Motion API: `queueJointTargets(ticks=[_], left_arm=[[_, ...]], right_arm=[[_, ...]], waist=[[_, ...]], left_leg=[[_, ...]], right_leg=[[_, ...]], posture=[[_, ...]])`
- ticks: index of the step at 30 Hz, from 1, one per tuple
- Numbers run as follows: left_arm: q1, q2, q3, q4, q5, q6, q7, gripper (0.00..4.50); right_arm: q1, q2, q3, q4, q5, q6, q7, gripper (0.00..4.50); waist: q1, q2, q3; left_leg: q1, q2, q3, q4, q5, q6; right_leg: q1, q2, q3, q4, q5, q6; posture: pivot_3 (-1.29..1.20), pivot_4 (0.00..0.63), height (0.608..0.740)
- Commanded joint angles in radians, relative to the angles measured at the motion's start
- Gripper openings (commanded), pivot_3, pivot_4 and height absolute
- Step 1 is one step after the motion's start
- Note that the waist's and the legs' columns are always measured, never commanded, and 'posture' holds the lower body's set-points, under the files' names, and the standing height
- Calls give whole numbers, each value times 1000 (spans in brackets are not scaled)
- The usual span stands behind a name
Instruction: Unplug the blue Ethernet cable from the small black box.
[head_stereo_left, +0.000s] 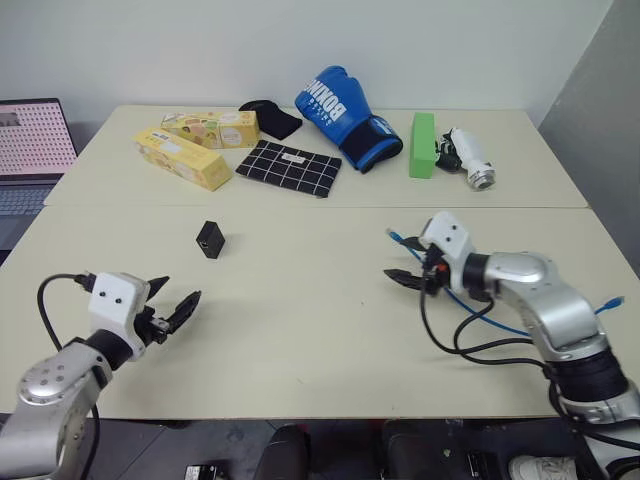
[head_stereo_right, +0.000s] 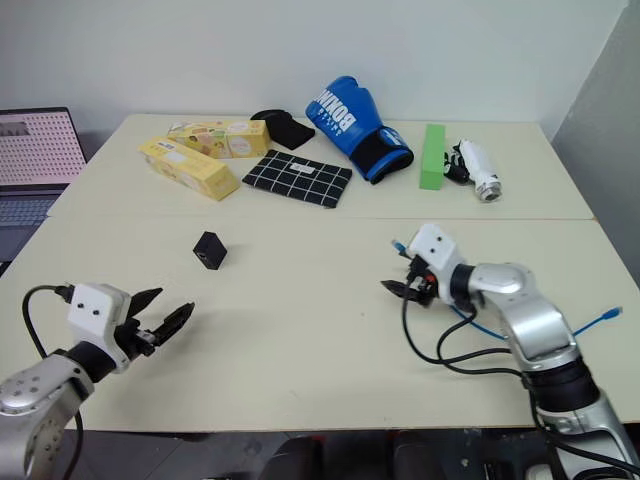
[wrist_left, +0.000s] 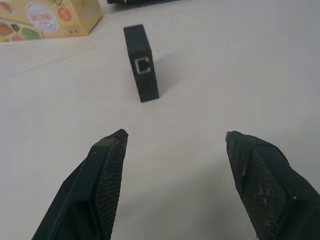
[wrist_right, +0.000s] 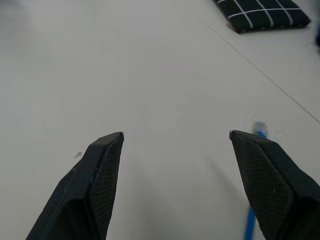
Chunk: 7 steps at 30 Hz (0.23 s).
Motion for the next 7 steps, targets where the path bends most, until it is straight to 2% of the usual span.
queueJointTargets(ticks=[1, 7], left_arm=[[-21, 47, 60, -28, -46, 33, -63, 3337], [-44, 89, 87, -33, -91, 53, -155, 3337]], right_arm=[[12, -58, -61, -5, 48, 1, 60, 3611], [10, -112, -75, 25, 65, -9, 100, 3611]], waist=[[-1, 0, 0], [-4, 0, 0]], left_leg=[[0, 0, 0, 0, 0, 0], [0, 1, 1, 0, 0, 0]], right_leg=[[0, 0, 0, 0, 0, 0], [0, 0, 1, -1, 0, 0]], posture=[[0, 150, 740], [0, 150, 740]])
